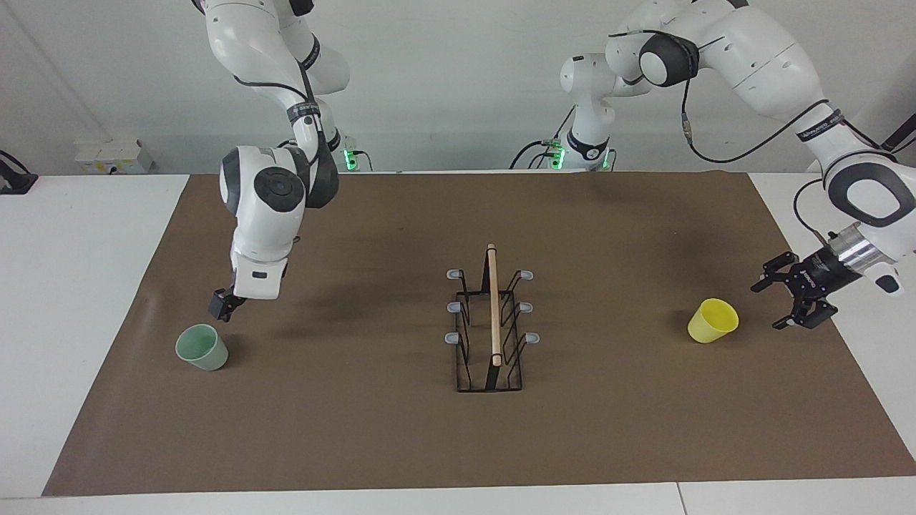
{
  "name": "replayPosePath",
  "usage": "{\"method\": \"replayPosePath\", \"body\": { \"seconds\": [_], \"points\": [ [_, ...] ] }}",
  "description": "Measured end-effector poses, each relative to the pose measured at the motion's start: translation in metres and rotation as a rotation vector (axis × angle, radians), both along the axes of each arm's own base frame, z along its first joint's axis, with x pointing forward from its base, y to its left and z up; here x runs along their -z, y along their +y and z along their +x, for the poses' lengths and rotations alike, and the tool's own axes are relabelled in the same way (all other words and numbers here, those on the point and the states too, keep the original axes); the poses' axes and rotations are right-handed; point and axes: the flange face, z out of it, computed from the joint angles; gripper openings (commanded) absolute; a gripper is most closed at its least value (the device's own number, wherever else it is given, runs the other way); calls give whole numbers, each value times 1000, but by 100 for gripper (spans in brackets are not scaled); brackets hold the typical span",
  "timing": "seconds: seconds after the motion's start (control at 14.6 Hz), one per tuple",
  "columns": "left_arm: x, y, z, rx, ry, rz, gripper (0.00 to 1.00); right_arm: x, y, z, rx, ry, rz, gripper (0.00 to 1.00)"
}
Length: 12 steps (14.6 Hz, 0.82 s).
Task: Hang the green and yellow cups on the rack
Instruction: 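Grasp the yellow cup with the left gripper while the right gripper grasps the green cup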
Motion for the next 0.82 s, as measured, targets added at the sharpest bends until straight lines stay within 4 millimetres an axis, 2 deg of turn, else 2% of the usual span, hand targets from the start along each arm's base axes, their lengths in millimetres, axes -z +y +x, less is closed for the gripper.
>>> {"method": "replayPosePath", "body": {
  "seconds": [0.21,0.41,0.55,0.69,0.82],
  "points": [
    [33,13,-5,-121,31,-87,100,1,0,-1,-101,31,-99,100],
    [67,10,-19,-234,74,-204,100,-1,6,-2,-145,49,-150,100],
    [85,1,-32,-280,98,-271,100,0,-1,-3,-171,93,-166,100],
    [95,-9,-41,-317,102,-334,100,-1,-9,-5,-255,191,-216,100],
    [94,-17,-45,-337,95,-374,100,-5,-10,-4,-380,261,-319,100]
  ]
}}
